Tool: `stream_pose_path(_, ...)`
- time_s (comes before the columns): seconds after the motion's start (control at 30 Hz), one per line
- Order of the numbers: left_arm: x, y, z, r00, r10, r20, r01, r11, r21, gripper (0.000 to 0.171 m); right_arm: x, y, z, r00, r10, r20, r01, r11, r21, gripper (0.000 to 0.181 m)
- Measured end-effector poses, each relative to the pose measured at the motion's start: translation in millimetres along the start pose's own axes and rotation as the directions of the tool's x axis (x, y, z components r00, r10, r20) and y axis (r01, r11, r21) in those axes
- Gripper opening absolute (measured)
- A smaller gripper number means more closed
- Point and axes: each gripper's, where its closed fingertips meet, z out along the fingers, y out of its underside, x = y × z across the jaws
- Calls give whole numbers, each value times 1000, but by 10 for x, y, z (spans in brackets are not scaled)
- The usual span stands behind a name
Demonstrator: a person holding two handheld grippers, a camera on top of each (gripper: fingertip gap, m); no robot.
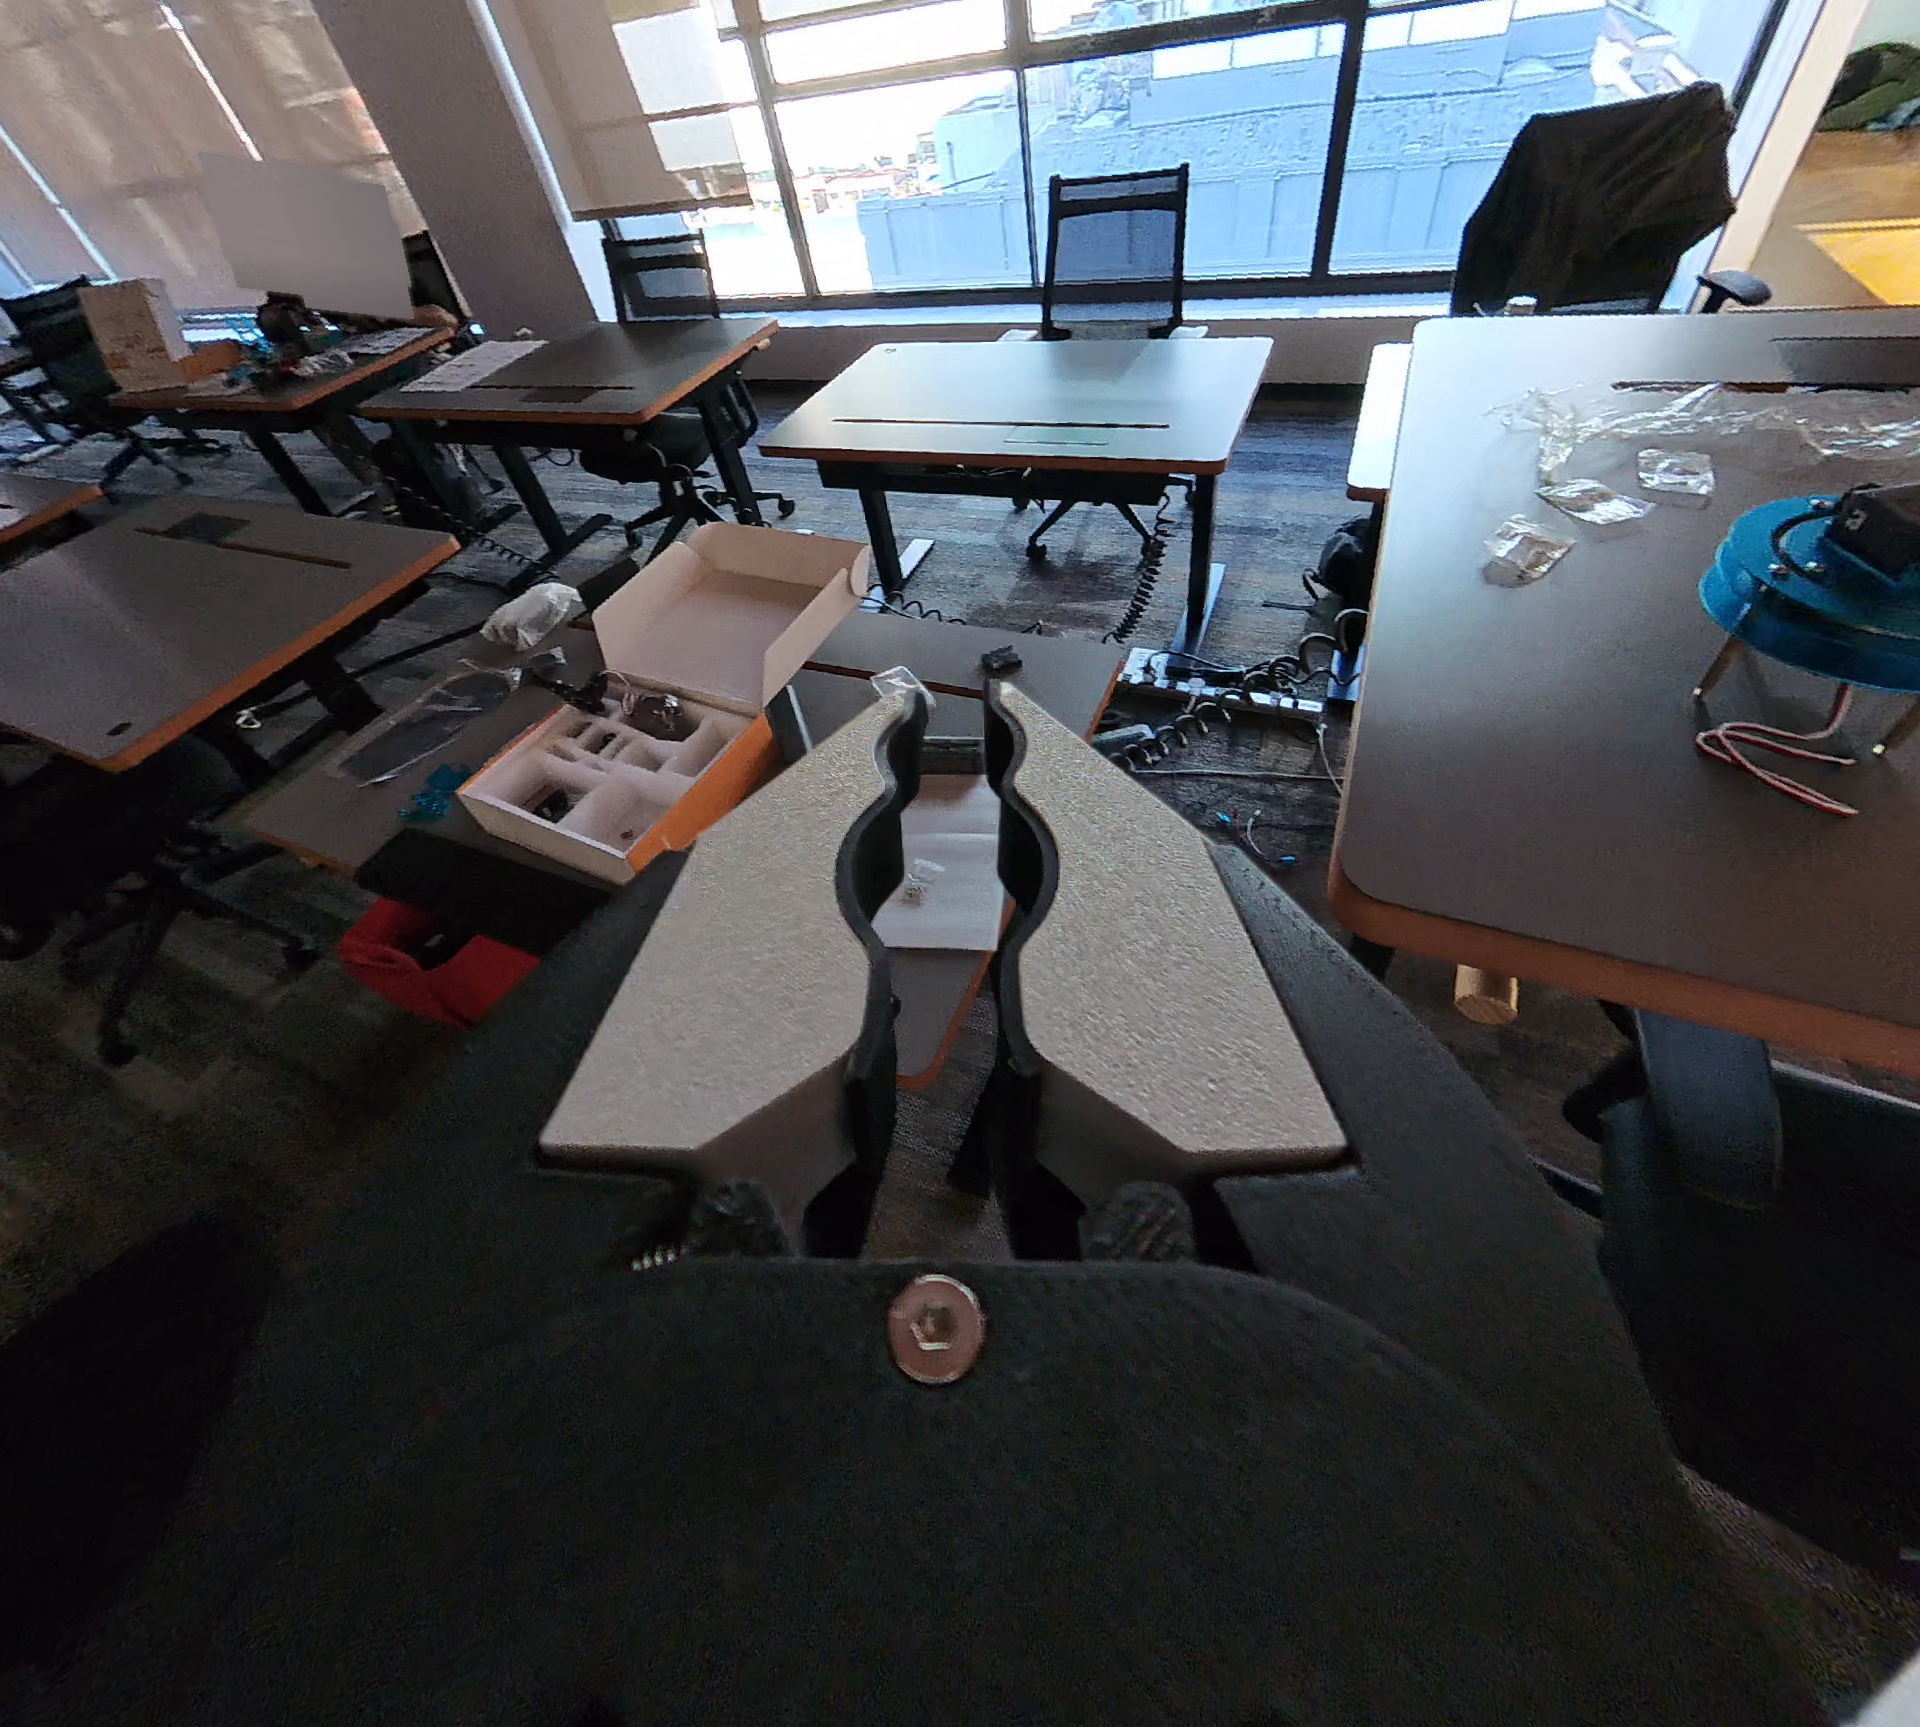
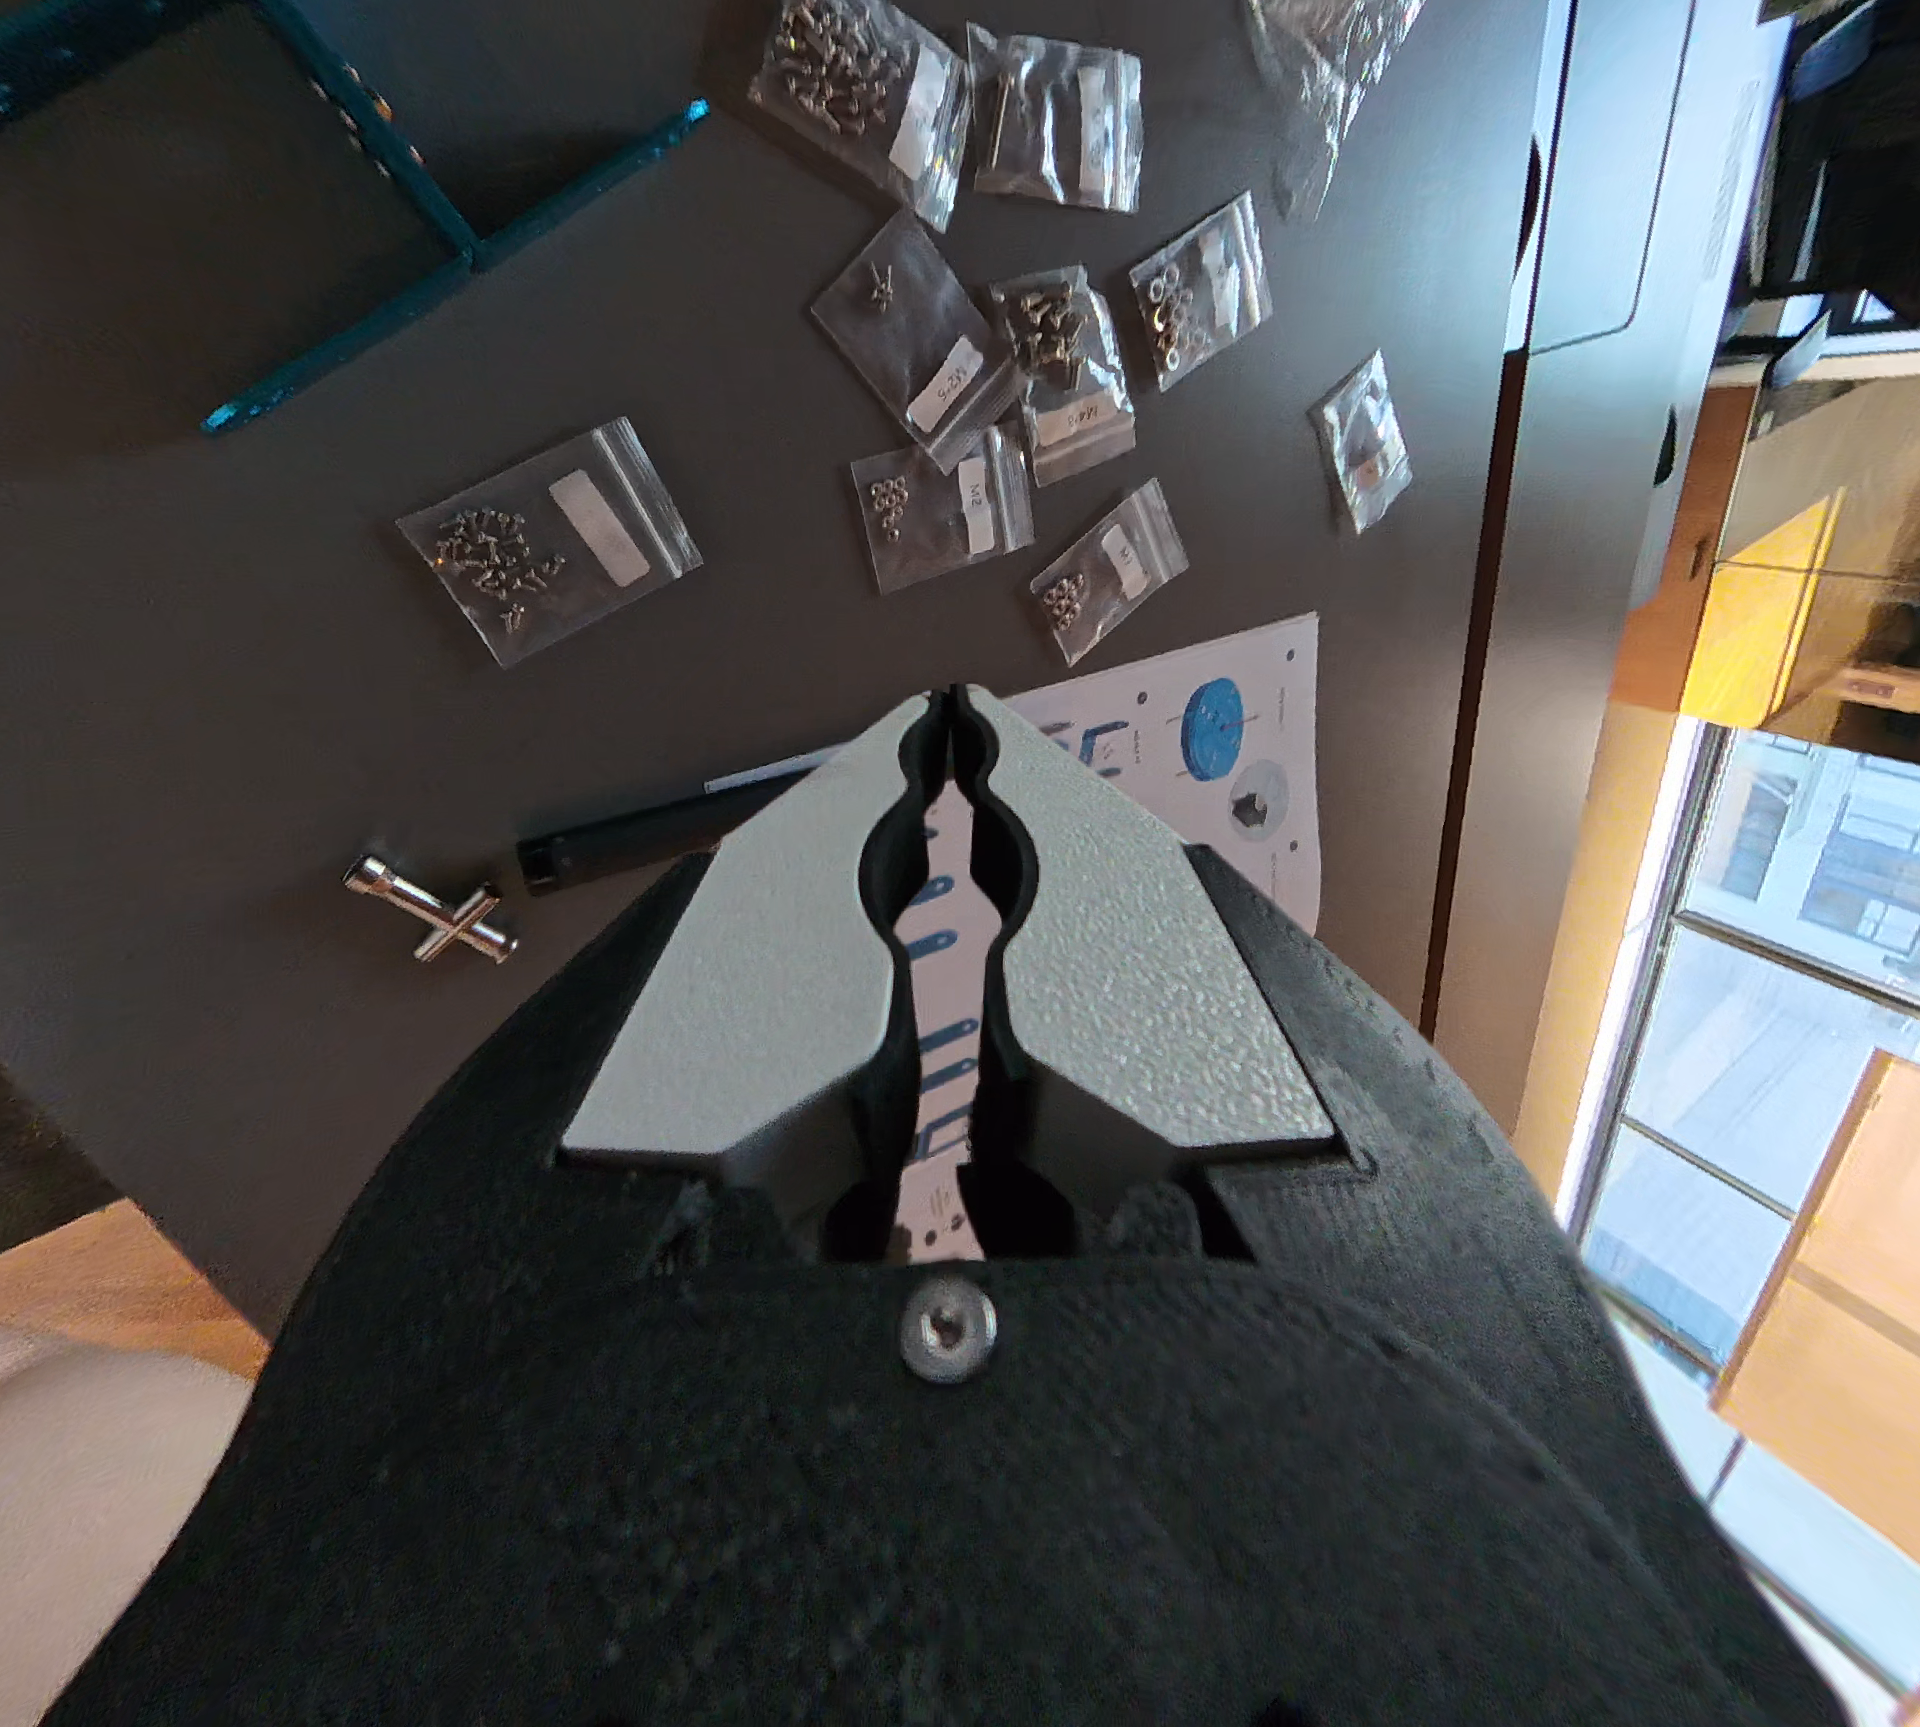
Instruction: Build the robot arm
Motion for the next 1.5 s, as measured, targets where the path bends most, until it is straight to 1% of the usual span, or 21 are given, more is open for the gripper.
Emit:
stream_pose_path(0.13,-85,7,-6,999,8,42,-8,1000,4,10,86,-215,29,1000,-11,-29,14,993,121,0)
stream_pose_path(0.23,-250,106,-80,995,47,85,-42,997,-59,14,35,-285,85,1000,-18,-15,20,994,112,0)
stream_pose_path(0.33,-463,183,-224,991,51,124,-44,998,-53,13,-25,-384,61,1000,-6,-10,7,997,82,0)
stream_pose_path(0.4,-637,312,-309,990,33,138,-25,998,-59,13,-64,-501,26,999,31,-6,-31,995,100,0)
stream_pose_path(0.47,-873,481,-370,987,19,157,-7,997,-80,12,-92,-575,22,989,150,-2,-149,981,122,1)
stream_pose_path(0.53,-1132,606,-385,987,14,161,2,995,-99,11,-126,-599,57,935,354,-12,-348,923,167,8)
stream_pose_path(0.6,-1387,638,-364,988,15,156,3,994,-110,12,-354,-615,139,834,549,52,-548,812,203,20)
stream_pose_path(0.63,-1490,624,-348,989,19,147,-2,993,-115,12,-486,-611,184,783,619,64,-617,759,207,22)
stream_pose_path(0.67,-1581,590,-334,990,26,140,-10,994,-113,12,-609,-611,221,747,663,53,-657,722,217,23)
stream_pose_path(0.73,-1712,483,-309,991,44,128,-33,996,-84,12,-819,-599,279,704,710,7,-693,685,225,24)
stream_pose_path(0.8,-1756,399,-273,994,48,99,-44,998,-45,12,-897,-536,329,648,760,-51,-733,640,229,24)
stream_pose_path(0.87,-1784,370,-222,996,39,75,-37,999,-18,11,-865,-415,388,585,805,-103,-772,591,235,25)
stream_pose_path(0.93,-1777,397,-166,999,22,43,-21,1000,-16,11,-827,-365,475,540,836,-96,-803,546,239,26)
stream_pose_path(1.0,-1764,463,-131,1000,14,23,-14,999,-34,11,-822,-343,609,525,846,-89,-821,532,209,27)
stream_pose_path(1.1,-1786,559,-157,999,23,40,-20,998,-61,11,-876,-232,795,524,839,-145,-835,540,109,30)
stream_pose_path(1.13,-1792,574,-181,999,23,46,-20,998,-64,11,-828,-234,791,505,848,-161,-839,526,139,28)
stream_pose_path(1.17,-1792,578,-209,999,20,49,-17,998,-62,11,-830,-185,798,483,857,-178,-853,507,128,23)
stream_pose_path(1.23,-1781,574,-267,999,12,49,-9,999,-53,11,-877,-190,827,450,883,-129,-874,466,137,0)
stream_pose_path(1.3,-1773,569,-319,998,11,56,-9,999,-47,11,-865,-190,834,416,905,-92,-888,426,173,0)
stream_pose_path(1.43,-1746,566,-396,998,16,68,-13,999,-44,11,-863,-174,824,444,891,-94,-870,454,192,0)
stream_pose_path(1.5,-1722,544,-424,998,15,68,-12,999,-39,11,-846,-229,779,459,886,-68,-859,462,221,0)
